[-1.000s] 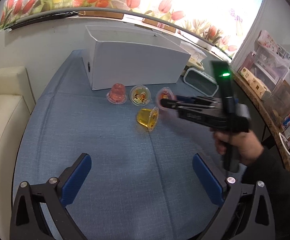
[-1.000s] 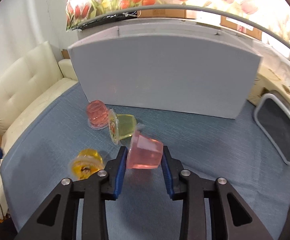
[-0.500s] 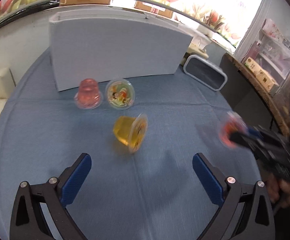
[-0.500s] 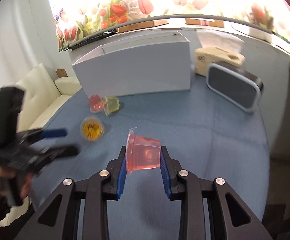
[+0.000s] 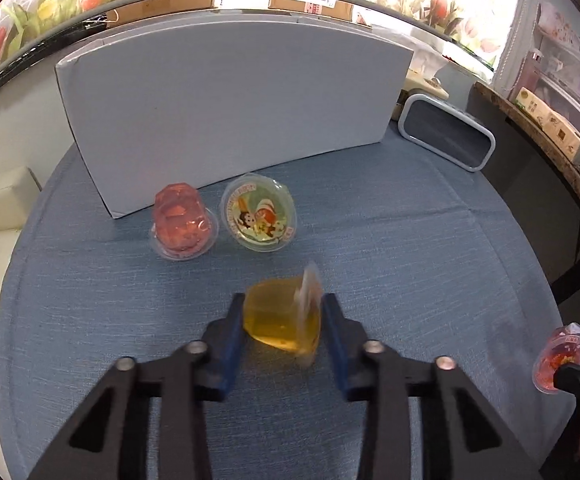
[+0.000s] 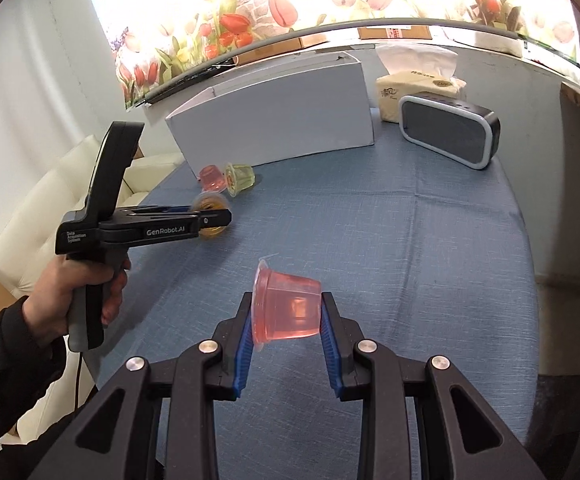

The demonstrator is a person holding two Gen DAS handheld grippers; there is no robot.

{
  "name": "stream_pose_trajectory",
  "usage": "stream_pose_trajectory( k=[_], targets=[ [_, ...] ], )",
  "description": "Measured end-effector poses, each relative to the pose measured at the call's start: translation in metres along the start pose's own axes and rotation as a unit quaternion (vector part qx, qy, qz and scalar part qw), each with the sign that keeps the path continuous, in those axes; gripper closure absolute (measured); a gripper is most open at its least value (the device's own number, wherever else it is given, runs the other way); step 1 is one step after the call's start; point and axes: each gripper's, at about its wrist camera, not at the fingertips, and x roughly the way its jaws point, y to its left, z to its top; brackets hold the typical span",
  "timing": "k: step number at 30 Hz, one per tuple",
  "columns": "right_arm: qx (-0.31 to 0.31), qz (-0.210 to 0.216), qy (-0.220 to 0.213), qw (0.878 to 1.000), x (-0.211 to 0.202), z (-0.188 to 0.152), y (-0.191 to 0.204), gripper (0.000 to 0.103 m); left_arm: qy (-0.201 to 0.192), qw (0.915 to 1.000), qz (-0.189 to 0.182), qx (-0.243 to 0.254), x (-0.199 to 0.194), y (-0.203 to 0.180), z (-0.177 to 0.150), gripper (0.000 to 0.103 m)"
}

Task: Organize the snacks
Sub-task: 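Grasp a yellow jelly cup with the left tool while the right tool holds the pink cup, then lower both jelly cups into the white box and open both tools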

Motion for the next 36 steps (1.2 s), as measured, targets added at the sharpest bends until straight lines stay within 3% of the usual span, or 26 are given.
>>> stream_pose_trajectory(
  k=[14, 21, 30, 36],
  targets=[
    [-0.009, 0.012, -0.004, 1.000, 0.006, 0.005, 0.025, 0.070, -0.045, 0.9979, -0.044, 0.018, -0.065, -0.002, -0.014, 0.069],
    [-0.020, 0.020, -0.020, 0.999, 0.006, 0.030, 0.041, 0.070, -0.079, 0.9951, -0.057, 0.018, -0.111, 0.003, -0.003, 0.069],
    [-0.037, 0.010, -0.065, 0.997, 0.019, 0.118, 0.055, 0.070, -0.139, 0.9882, -0.065, -0.009, -0.138, 0.030, 0.079, 0.069],
    [-0.050, -0.009, -0.078, 0.996, 0.052, 0.192, 0.059, 0.070, -0.143, 0.9868, -0.069, -0.035, -0.119, 0.056, 0.146, 0.069]
  ],
)
